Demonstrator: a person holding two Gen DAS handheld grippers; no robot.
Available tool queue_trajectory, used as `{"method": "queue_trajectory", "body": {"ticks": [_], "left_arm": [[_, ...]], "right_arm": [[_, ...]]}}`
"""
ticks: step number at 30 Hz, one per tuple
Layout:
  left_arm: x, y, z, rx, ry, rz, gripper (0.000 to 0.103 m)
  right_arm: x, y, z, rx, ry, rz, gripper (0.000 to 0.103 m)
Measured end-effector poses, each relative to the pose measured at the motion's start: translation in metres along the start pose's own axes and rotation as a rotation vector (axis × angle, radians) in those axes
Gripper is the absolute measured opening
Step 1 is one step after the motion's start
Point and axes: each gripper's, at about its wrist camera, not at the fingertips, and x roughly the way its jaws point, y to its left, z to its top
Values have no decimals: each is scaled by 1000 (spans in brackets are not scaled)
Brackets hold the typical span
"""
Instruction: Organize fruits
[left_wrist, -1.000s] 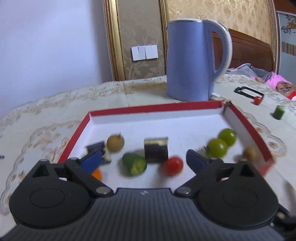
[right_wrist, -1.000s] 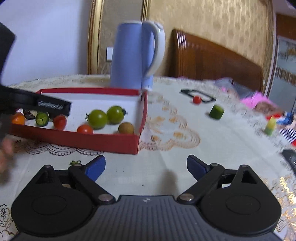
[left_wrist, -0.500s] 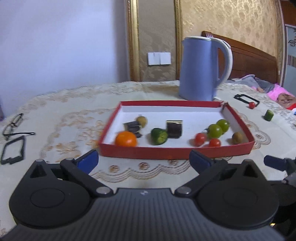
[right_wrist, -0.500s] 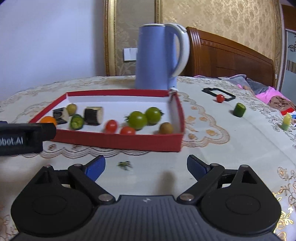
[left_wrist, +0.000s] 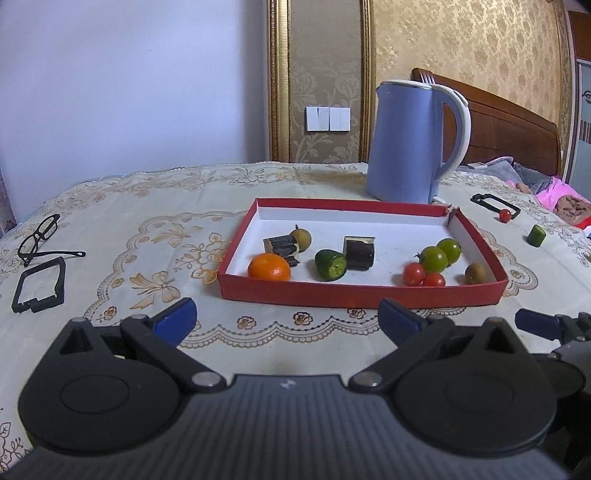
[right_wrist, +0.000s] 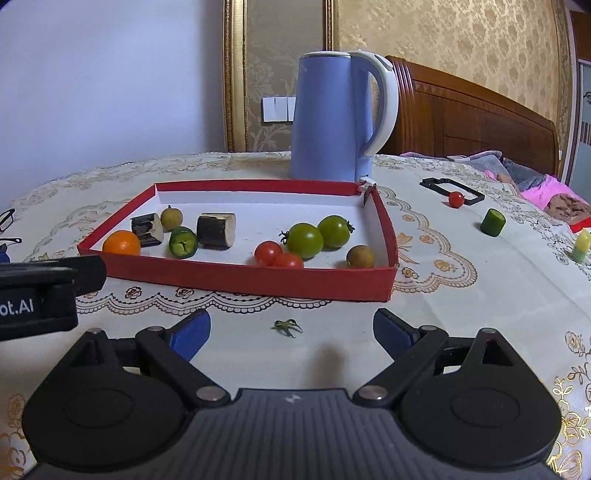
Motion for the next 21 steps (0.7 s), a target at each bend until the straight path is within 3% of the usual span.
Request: {"method": "queue_trajectory", "body": {"ticks": [21], "left_arm": [[-2, -1, -1, 13, -13, 21, 103]], "right_arm": [[3, 0, 2, 14, 3, -10, 96]]}}
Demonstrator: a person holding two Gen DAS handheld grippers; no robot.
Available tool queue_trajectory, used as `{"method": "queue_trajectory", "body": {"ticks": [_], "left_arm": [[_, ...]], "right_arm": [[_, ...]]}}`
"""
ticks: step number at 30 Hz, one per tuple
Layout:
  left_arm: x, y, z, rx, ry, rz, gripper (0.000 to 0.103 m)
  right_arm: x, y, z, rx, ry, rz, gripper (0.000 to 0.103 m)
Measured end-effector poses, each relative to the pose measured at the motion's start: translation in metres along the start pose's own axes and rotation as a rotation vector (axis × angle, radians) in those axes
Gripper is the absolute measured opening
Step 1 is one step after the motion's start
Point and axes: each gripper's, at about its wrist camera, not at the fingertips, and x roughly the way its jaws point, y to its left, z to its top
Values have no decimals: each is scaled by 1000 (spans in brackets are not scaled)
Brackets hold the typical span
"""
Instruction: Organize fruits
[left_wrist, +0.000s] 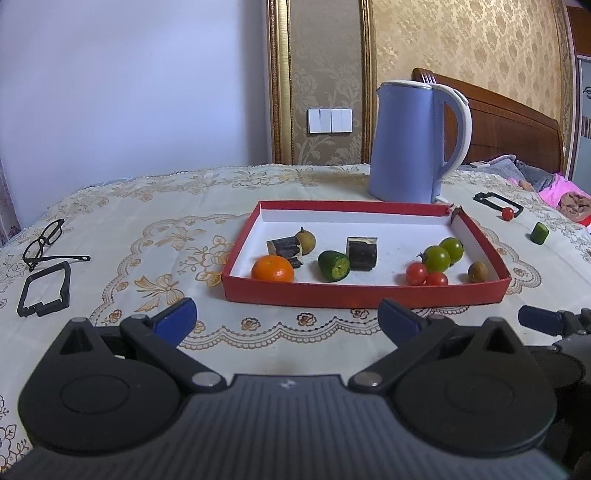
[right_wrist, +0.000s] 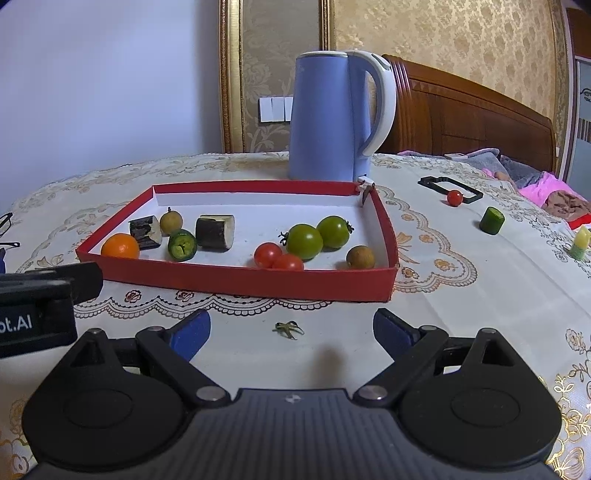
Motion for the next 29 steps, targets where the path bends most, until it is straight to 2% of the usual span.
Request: {"method": "queue_trajectory", "body": {"ticks": [26, 29], "left_arm": [[-1, -4, -8, 49, -35, 30, 103], [-5, 3, -12, 11, -78, 73, 103]], "right_arm": [[1, 6, -1, -25, -22, -35, 96], [7, 7, -3, -39, -4, -42, 96]]}}
